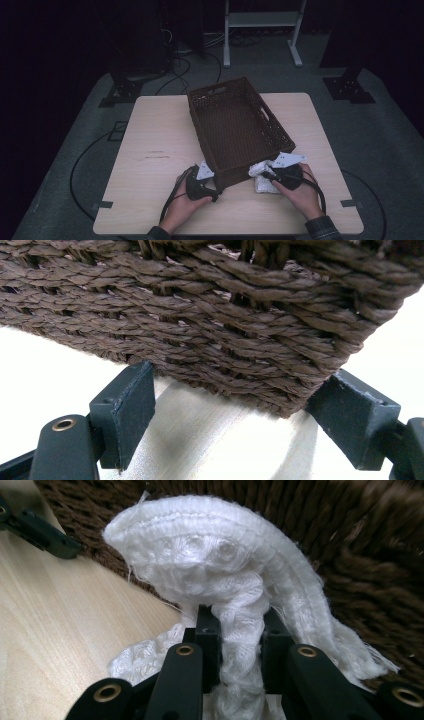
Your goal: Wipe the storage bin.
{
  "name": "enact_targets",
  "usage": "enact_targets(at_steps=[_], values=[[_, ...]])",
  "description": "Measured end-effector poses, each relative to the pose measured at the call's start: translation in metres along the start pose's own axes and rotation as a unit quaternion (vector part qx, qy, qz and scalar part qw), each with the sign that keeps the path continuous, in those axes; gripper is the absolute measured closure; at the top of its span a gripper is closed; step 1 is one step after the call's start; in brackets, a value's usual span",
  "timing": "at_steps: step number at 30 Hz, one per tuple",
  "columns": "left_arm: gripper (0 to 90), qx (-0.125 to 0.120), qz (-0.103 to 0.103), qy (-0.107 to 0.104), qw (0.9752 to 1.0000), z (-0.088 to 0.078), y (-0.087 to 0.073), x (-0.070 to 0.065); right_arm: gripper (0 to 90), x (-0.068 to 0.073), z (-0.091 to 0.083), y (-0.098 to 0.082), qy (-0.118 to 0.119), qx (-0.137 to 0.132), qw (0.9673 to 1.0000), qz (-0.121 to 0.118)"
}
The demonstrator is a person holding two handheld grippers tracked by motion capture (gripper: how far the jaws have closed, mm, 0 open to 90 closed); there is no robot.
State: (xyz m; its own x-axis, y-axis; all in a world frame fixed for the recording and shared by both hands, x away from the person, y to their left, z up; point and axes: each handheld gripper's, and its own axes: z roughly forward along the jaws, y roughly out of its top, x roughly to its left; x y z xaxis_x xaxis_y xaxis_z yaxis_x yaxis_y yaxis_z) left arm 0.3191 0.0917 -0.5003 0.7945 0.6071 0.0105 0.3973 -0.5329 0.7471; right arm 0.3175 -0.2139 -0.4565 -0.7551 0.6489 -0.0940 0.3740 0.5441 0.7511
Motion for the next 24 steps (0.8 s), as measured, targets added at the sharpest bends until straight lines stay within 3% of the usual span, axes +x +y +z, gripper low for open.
enact_targets(at_steps=[17,20,24], values=[[19.4,0.0,-0.001,0.002,1.0,0.0,0.0,0.0,75.8,0.004,0.022,-0.008,0.024,0.049,0.9985,0.0],[19.5,0.0,-0.001,0.002,1.0,0.0,0.0,0.0,75.9,0.005,0.021,-0.008,0.024,0.051,0.9984,-0.001],[19.6,0.0,0.0,0.001,1.0,0.0,0.0,0.0,75.9,0.006,0.011,-0.004,0.017,0.032,0.9993,-0.014]])
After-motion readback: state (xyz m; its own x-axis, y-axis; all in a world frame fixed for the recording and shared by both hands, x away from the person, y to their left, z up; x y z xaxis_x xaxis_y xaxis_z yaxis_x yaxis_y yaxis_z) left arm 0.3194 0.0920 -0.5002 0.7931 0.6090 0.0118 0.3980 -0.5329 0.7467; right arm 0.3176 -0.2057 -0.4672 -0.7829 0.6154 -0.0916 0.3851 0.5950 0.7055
